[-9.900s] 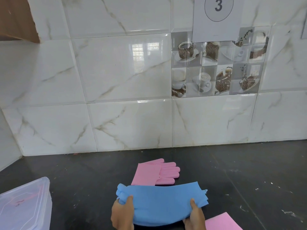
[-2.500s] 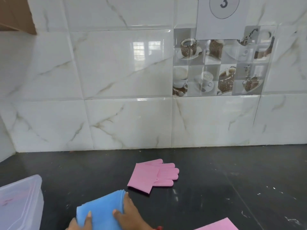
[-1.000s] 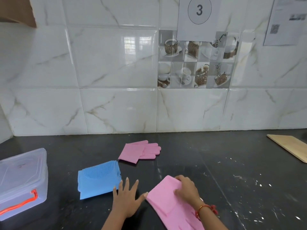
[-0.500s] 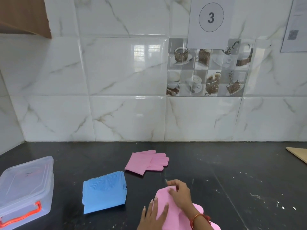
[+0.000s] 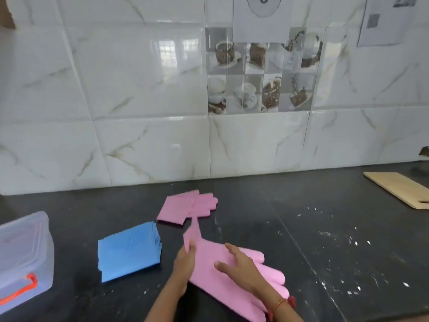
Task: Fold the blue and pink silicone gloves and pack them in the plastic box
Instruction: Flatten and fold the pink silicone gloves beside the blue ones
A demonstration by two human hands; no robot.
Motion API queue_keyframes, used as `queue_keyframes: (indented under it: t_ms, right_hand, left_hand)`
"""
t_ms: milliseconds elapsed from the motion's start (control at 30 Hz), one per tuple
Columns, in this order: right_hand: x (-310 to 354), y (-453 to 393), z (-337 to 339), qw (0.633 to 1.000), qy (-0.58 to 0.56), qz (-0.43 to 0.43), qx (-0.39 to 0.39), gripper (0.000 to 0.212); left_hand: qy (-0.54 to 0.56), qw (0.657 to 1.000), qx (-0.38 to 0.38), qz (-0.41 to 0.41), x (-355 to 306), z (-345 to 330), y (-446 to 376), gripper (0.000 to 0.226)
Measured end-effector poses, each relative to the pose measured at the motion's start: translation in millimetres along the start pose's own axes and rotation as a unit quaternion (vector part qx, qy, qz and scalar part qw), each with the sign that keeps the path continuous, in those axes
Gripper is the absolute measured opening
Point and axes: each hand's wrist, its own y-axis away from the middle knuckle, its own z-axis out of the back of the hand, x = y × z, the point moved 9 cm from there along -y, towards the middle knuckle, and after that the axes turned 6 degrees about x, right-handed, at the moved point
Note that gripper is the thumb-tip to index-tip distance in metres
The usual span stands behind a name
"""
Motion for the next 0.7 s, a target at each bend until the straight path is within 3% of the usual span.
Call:
queue_keyframes:
  t_ms: [233,433,700]
  right_hand:
    - [-7,27,-21,0.953,0.299,0.039,0.035,0.089]
    - [-14,29,-22,0.927,0.368,0.032,0.073,0.094]
    - [-8,25,-16,0.889,0.442,0.053,0.106,0.067]
  left_hand:
    - [0.181,0.980,-0.014,0.083,7,5,9,0.059]
    - [0.306,0.947,-0.006,0.095,7,5,17,0.055]
    - [0.430,0.896,-0.033,0.105,13,13,20,0.048]
